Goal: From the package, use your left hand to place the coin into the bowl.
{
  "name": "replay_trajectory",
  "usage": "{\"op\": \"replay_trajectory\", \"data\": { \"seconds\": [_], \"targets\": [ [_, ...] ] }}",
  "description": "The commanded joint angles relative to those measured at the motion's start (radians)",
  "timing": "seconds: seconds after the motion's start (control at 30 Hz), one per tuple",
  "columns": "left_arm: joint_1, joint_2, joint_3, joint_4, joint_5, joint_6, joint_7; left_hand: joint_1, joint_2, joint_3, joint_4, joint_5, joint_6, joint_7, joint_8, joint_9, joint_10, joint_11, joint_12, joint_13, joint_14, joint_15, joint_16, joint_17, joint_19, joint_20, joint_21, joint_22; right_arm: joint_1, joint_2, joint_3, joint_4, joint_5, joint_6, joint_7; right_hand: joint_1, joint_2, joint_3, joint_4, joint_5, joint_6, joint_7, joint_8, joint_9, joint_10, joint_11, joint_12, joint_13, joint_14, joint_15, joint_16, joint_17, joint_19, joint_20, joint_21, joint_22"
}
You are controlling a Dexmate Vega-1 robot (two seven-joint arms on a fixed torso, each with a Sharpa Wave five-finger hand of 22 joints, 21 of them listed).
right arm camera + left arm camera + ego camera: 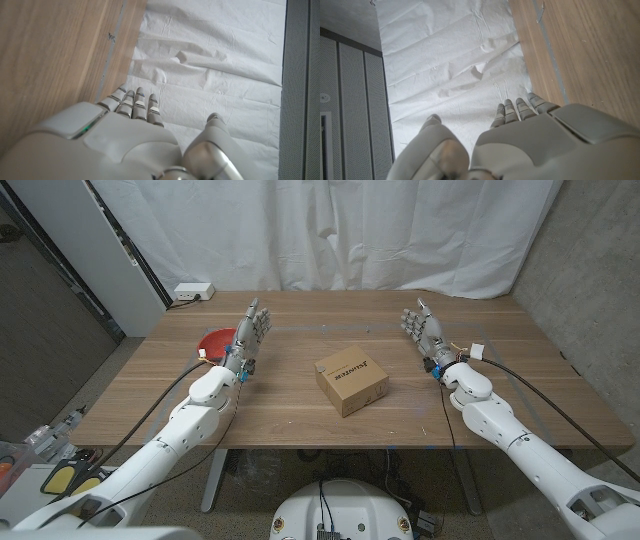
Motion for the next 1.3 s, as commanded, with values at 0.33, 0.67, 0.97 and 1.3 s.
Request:
{"op": "replay_trajectory", "data": {
  "seconds": [0.33,0.67,0.97,1.3],
  "targets": [
    [0.027,0.027,-0.016,-0.033,0.009,-0.042,-0.022,0.069,0.033,0.031,-0.030,-0.004,0.049,-0.008,0.016,0.002,0.060,-0.015,0.014,0.004,0.063,-0.010,0.013,0.000,0.044,-0.034,0.020,0.003,-0.022,-0.010,0.010,-0.056,-0.023,0.027,-0.027,0.021,0.013,0.009,-0.010,0.005,0.041,-0.030,0.012,0.003,0.051,-0.018,0.015,0.003,0.034,-0.033,0.011,0.003,0.027,-0.027,0.008,0.001],
    [0.062,0.036,-0.024,-0.057,0.052,-0.112,-0.006,0.101,0.039,0.037,-0.048,-0.014,0.082,-0.008,0.021,0.002,0.099,-0.020,0.021,0.004,0.103,-0.014,0.016,0.000,0.081,-0.033,0.027,0.003,-0.025,-0.004,0.015,-0.057,-0.015,0.044,-0.020,0.024,0.015,0.009,-0.012,0.004,0.042,-0.033,0.011,0.003,0.049,-0.022,0.012,0.003,0.039,-0.029,0.011,0.003,0.030,-0.029,0.008,0.001],
    [0.078,0.002,-0.026,-0.033,0.113,-0.224,0.027,0.143,0.044,0.043,-0.071,-0.027,0.167,-0.023,0.038,0.004,0.173,-0.039,0.032,0.005,0.177,-0.038,0.023,0.001,0.140,-0.026,0.037,0.003,-0.044,0.003,0.022,-0.064,-0.015,0.057,-0.041,0.027,0.018,0.010,-0.014,0.003,0.042,-0.032,0.009,0.003,0.052,-0.024,0.012,0.003,0.042,-0.026,0.010,0.003,0.029,-0.026,0.006,0.001],
    [0.090,-0.002,-0.020,-0.023,0.136,-0.258,0.025,0.167,0.046,0.045,-0.084,-0.031,0.210,-0.035,0.043,0.004,0.208,-0.054,0.032,0.005,0.219,-0.054,0.025,0.001,0.167,-0.018,0.037,0.003,-0.075,-0.009,0.033,-0.101,-0.012,0.049,-0.065,0.031,0.021,0.011,-0.016,0.002,0.047,-0.033,0.009,0.003,0.055,-0.026,0.011,0.003,0.044,-0.025,0.009,0.003,0.030,-0.025,0.006,0.001]
  ]
}}
